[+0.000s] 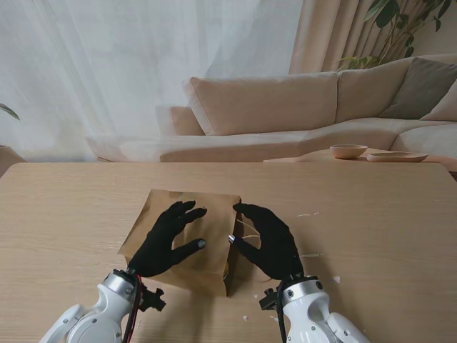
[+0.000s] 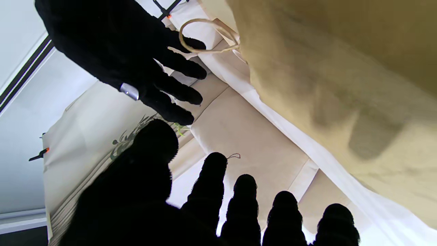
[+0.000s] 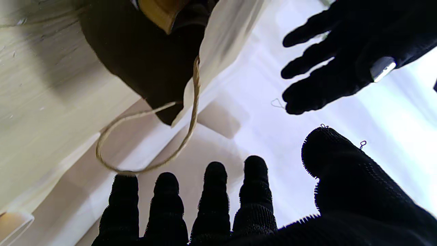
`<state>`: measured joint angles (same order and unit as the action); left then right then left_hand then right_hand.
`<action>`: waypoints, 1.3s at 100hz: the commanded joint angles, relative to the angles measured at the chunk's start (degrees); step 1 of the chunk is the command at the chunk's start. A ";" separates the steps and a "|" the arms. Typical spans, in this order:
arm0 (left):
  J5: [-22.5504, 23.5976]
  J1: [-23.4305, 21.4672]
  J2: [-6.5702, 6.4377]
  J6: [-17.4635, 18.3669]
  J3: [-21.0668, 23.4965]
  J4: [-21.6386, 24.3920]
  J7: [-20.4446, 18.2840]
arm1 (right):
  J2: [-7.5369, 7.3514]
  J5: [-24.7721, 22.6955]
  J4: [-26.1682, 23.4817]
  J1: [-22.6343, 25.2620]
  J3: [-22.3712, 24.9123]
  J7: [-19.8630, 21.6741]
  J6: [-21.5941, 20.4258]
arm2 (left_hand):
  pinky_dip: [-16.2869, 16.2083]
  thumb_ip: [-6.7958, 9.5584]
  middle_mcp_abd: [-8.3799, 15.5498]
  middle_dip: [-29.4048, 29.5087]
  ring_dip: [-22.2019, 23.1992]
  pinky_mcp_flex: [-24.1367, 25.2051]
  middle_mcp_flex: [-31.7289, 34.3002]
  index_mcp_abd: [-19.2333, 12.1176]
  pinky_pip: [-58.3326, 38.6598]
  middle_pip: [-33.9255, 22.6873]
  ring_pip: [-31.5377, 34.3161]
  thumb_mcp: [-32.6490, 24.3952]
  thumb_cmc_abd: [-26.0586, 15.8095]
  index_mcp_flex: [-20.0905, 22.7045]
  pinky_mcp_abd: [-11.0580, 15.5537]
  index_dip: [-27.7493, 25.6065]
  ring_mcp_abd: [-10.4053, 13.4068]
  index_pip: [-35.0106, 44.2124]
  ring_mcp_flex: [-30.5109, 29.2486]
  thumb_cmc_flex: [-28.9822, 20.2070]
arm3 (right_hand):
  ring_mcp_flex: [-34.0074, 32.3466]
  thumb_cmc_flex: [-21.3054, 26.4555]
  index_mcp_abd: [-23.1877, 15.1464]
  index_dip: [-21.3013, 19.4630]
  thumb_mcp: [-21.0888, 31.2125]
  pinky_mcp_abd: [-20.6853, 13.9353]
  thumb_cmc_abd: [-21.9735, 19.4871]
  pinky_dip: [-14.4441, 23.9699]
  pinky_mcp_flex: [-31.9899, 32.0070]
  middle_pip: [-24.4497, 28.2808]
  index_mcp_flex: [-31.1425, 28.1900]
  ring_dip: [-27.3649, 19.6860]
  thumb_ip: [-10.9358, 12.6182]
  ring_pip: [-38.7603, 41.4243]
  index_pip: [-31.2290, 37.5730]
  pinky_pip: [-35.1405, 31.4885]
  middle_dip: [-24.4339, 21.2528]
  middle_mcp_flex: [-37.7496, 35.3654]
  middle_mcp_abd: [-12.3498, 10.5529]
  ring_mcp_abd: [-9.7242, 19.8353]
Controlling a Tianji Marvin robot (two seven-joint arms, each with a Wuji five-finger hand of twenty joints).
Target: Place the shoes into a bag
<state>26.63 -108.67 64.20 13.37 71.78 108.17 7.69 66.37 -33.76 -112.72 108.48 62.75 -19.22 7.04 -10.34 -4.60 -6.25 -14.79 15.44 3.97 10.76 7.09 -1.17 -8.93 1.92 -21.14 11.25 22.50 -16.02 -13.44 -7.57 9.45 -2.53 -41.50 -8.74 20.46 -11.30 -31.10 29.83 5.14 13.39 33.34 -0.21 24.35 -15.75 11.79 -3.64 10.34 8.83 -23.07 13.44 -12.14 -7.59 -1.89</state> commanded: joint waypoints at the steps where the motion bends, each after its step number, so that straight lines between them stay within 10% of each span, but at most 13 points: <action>1: 0.29 -1.38 0.50 -0.68 -0.40 -0.51 -0.36 | 0.73 0.15 1.10 0.31 -0.79 0.00 -0.28 | 1.22 1.46 3.34 0.83 -1.10 -0.22 -1.88 -2.04 1.65 1.78 -1.56 0.68 -2.00 -2.13 2.22 0.73 2.15 0.70 0.97 -0.47 | 2.52 0.26 -2.23 0.42 -1.98 -1.03 -2.63 0.82 1.41 -1.66 0.47 -0.57 1.91 -1.21 -1.53 1.97 -0.73 0.82 -2.01 2.29; 130: -4.92 -1.70 1.33 -2.98 -0.76 -1.70 0.73 | 0.96 10.42 6.27 -0.30 0.81 2.92 -10.76 | 4.39 1.09 5.08 1.01 -5.87 -0.49 -2.70 -4.32 2.06 5.49 -2.27 1.75 -3.24 -4.98 3.77 2.55 3.55 4.02 0.94 -2.22 | 3.76 -1.24 -2.97 -4.17 -8.53 -2.78 -7.44 1.43 4.95 -11.11 6.13 -0.34 2.16 -8.94 -7.45 6.37 -4.32 0.95 -2.06 4.59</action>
<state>21.81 -109.83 65.48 9.98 70.83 105.97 9.20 66.80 -23.33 -105.93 107.59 63.59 -16.69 -3.67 -7.57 -4.59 -4.13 -14.21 10.42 3.92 9.07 4.87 -0.56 -4.74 0.52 -20.64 10.28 18.15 -14.61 -11.53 -6.16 12.94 -2.53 -42.73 -6.10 20.29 -11.44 -34.04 22.78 4.25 7.83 33.69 4.08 14.33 -11.43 11.16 -3.64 2.20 2.32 -18.18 9.28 -12.14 -7.61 0.26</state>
